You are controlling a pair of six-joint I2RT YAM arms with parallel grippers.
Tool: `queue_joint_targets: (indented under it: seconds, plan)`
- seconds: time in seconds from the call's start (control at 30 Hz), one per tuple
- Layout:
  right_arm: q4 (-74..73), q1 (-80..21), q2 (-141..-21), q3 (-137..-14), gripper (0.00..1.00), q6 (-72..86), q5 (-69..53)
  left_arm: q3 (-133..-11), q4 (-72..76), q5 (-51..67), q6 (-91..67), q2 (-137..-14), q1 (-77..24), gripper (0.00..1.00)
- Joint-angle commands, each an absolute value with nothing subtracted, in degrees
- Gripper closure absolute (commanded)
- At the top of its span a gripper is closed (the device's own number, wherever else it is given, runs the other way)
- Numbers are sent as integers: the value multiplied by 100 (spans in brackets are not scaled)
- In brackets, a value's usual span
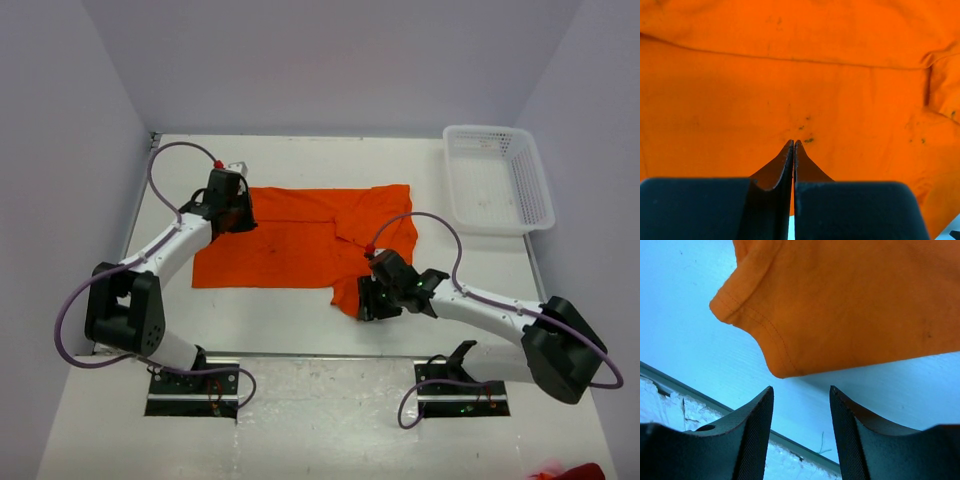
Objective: Fold and stack the t-shirts
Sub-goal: Fold the flattened tshirt in 1/3 of the way
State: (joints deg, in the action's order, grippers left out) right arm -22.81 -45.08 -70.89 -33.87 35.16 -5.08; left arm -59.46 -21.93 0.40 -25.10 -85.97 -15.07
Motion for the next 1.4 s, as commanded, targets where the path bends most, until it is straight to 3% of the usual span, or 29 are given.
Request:
queue_joint_targets:
  seconds: [0.0, 0.3, 0.43, 0.47, 0.57, 0.6, 1.07, 1.37]
  plan:
    - [-1846, -4632, -7216, -3296, 50, 3814, -378, -5950, -1951, 123, -2593, -8569, -1512, 100]
    - [-1749, -4693, -7734, -3568, 51, 3999, -273, -6038, -1890, 185, -2531, -8578, -1538, 100]
    - [-1732, -4711, -8059, -3743, 56, 4043, -167, -6047, -1872, 193, -2487, -8631, -1538, 100]
    - [-1740, -4711, -8120, -3779, 59, 4052, -167, -6038, -1855, 211, -2479, -8657, -1538, 100]
    - [-1837, -4790, -8253, -3920, 86, 4157, -62, -6064, -1846, 220, -2426, -8701, -1547, 100]
    - [-1880, -4868, -8244, -3963, 99, 4175, 43, -6064, -1837, 211, -2417, -8710, -1538, 100]
    - [-3480, -5168, -8726, -5773, 100, 3921, 1625, -6056, -1608, 360, -2435, -8947, -1538, 100]
    - [-3586, -4799, -9948, -7188, 91, 3209, 1705, -6056, -1503, 431, -2470, -9132, -1538, 100]
